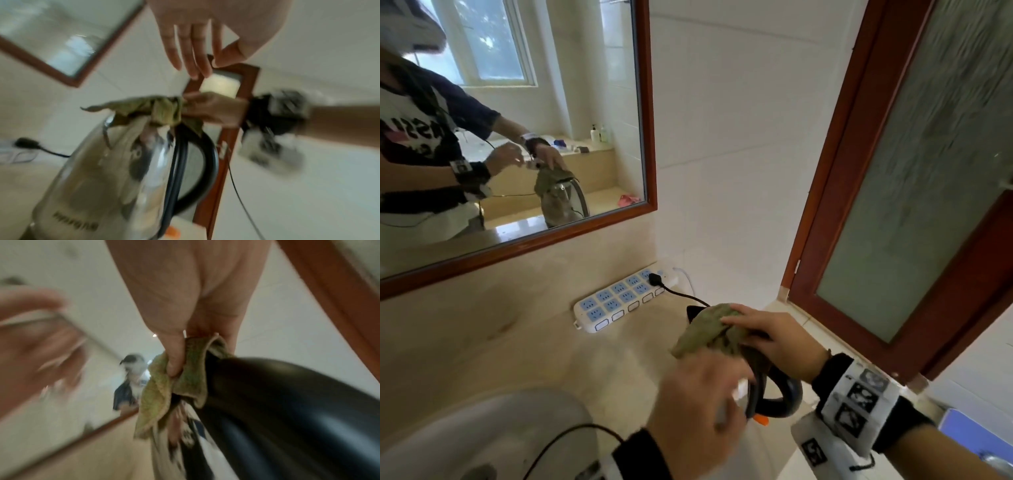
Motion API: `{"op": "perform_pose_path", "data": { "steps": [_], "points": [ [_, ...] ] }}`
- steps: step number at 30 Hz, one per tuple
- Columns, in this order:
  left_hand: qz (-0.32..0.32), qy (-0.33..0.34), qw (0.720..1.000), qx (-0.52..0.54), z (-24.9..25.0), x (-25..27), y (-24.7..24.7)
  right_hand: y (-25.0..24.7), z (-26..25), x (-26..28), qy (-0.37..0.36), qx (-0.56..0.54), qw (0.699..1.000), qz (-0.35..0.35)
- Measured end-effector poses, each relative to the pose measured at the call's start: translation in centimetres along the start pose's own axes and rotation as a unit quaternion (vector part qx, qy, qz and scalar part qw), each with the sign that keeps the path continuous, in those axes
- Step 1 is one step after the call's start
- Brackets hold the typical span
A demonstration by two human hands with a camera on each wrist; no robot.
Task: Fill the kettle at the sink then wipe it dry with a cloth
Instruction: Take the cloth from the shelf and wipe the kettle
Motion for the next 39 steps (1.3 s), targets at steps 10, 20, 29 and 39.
{"op": "perform_pose_path", "data": {
  "steps": [10, 20, 29, 39],
  "points": [
    [-0.266, -0.007, 0.938, -0.222, 1.9, -1.7, 5.8, 0.8, 6.4, 1.2, 0.308, -0.289, 0.906, 0.016],
    [-0.284, 0.007, 0.937, -0.203, -0.4, -0.9, 7.2, -1.4, 6.7, -0.9, 0.268, -0.415, 0.868, -0.056],
    [-0.165, -0.046, 0.945, -0.279, -3.9, -2.0, 4.6, 1.9, 9.9, 1.1, 0.283, -0.457, 0.84, -0.079],
    [-0.2, -0.052, 0.943, -0.262, -4.8, -1.3, 4.6, -1.6, 8.1, -2.8, 0.211, -0.397, 0.878, -0.164]
  ]
}}
Point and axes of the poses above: each hand's wrist, its own x-axis away from the middle knuckle, its own y-axis out of the palm, z = x × y, the point moved 1 cm from there along -x, towards the middle knuckle, and after that the axes turned 9 degrees about -x, right-handed, at the moved point
